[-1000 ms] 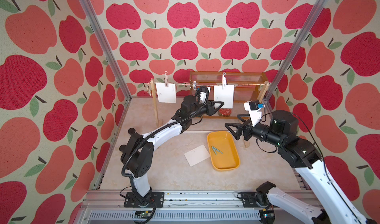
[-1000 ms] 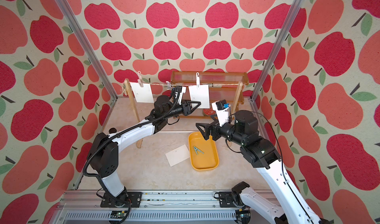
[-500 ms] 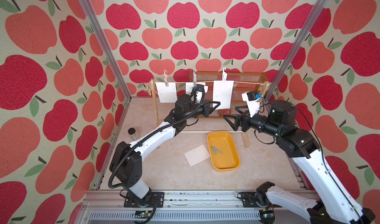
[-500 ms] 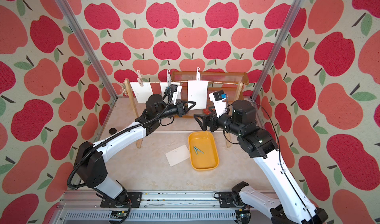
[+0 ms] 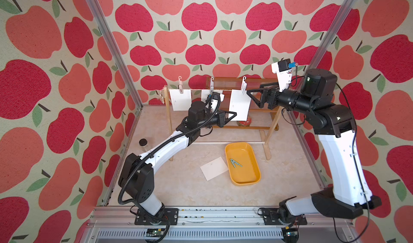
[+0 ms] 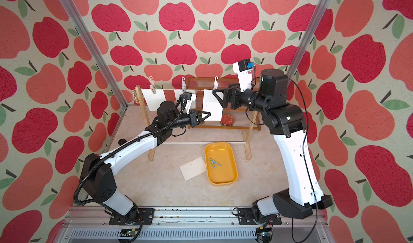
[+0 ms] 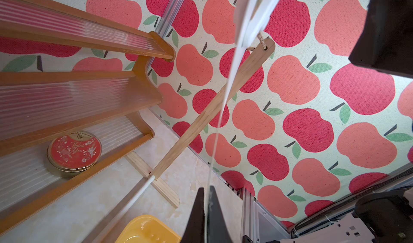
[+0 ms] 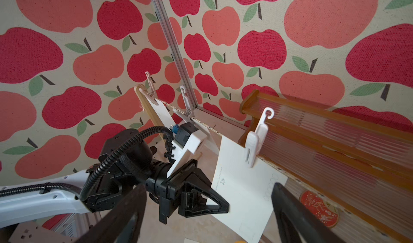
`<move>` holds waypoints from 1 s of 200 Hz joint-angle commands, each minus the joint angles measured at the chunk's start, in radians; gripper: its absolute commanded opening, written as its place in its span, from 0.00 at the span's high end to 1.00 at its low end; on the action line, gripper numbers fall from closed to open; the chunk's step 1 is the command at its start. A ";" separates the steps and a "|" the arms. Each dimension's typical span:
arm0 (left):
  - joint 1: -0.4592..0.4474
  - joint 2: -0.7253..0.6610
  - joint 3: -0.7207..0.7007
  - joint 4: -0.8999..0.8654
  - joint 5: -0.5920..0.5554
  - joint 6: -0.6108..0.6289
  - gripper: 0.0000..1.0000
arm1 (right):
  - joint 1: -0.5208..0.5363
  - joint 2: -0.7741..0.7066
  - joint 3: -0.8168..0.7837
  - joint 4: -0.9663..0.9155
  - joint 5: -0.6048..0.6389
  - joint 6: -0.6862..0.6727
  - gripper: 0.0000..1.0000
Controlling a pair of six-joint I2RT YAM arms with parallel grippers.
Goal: Remove the postcards from the strings
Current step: Remove the clamp from the clothesline.
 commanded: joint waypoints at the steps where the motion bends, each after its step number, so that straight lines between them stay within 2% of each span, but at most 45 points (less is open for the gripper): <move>1: 0.017 0.019 0.023 0.021 0.042 -0.028 1.00 | -0.049 0.100 0.149 -0.128 -0.124 0.042 0.11; 26: 0.019 0.021 0.025 0.022 0.046 -0.025 1.00 | -0.116 0.183 0.245 -0.115 -0.219 0.105 0.11; 58: 0.021 0.022 0.023 0.021 0.055 -0.026 1.00 | -0.158 0.234 0.249 -0.015 -0.295 0.207 0.12; 138: 0.027 0.043 0.035 0.067 0.080 -0.058 1.00 | -0.132 0.340 0.206 0.180 -0.341 0.283 0.13; 200: 0.031 0.055 0.038 0.108 0.104 -0.096 1.00 | -0.091 0.374 0.152 0.272 -0.460 0.293 0.16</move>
